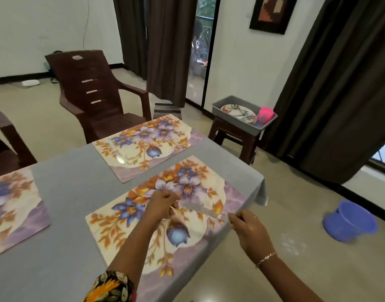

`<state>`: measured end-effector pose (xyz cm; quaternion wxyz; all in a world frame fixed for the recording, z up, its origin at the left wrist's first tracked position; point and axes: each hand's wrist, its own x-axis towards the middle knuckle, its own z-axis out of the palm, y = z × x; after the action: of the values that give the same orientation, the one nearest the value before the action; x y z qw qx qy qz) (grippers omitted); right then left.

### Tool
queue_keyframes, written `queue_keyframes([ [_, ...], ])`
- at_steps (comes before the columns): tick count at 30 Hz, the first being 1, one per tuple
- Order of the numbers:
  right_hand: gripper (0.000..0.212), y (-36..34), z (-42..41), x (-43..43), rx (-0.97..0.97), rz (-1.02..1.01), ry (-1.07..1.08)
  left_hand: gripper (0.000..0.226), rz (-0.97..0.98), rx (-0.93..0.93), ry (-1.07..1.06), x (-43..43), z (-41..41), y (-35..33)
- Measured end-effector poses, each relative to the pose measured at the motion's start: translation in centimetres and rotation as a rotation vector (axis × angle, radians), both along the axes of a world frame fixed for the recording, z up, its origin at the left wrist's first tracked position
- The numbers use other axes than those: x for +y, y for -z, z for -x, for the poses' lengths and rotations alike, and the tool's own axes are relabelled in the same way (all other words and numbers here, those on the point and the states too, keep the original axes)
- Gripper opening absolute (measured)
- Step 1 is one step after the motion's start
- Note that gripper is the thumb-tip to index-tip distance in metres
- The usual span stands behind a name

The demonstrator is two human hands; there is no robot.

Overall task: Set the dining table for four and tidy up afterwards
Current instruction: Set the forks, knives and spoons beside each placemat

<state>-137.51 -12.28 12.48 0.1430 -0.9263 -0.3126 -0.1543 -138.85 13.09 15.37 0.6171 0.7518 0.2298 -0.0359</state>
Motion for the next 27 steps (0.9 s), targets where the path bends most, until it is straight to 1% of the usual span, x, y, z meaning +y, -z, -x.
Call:
queue_keyframes([
  [2, 0.03, 0.4, -2.8, 0.3, 0.052, 0.009, 0.122, 0.023, 0.055, -0.011, -0.144, 0.1, -2.8, 0.9],
  [4, 0.023, 1.5, -5.4, 1.0, 0.144, -0.01, 0.213, 0.026, 0.074, -0.005, -0.162, -0.2, -4.9, 1.7],
  [7, 0.021, 3.4, -8.0, 2.3, 0.32, -0.011, 0.331, 0.027, 0.083, 0.018, -0.138, -0.9, -6.7, 2.5],
  [11, 0.024, 4.3, -9.4, 3.7, 0.416, 0.022, 0.383, 0.022, 0.069, 0.074, -0.095, -1.6, -7.7, 4.0],
  [13, 0.028, 4.4, -10.0, 4.3, 0.422, 0.022, 0.405, 0.021, 0.045, 0.095, -0.079, -1.8, -7.9, 4.6],
  [19, 0.031, 5.0, -10.9, 4.5, 0.428, 0.026, 0.337, 0.024, -0.058, 0.119, -0.072, -2.1, -8.7, 5.3],
  [23, 0.031, 5.3, -11.2, 4.0, 0.434, 0.087, 0.275, 0.01, -0.258, 0.061, -0.015, -3.0, -9.1, 5.5],
  [27, 0.019, 5.6, -11.7, 3.7, 0.434, 0.154, 0.243, 0.017, -0.413, 0.013, 0.059, -4.6, -9.6, 5.5],
])
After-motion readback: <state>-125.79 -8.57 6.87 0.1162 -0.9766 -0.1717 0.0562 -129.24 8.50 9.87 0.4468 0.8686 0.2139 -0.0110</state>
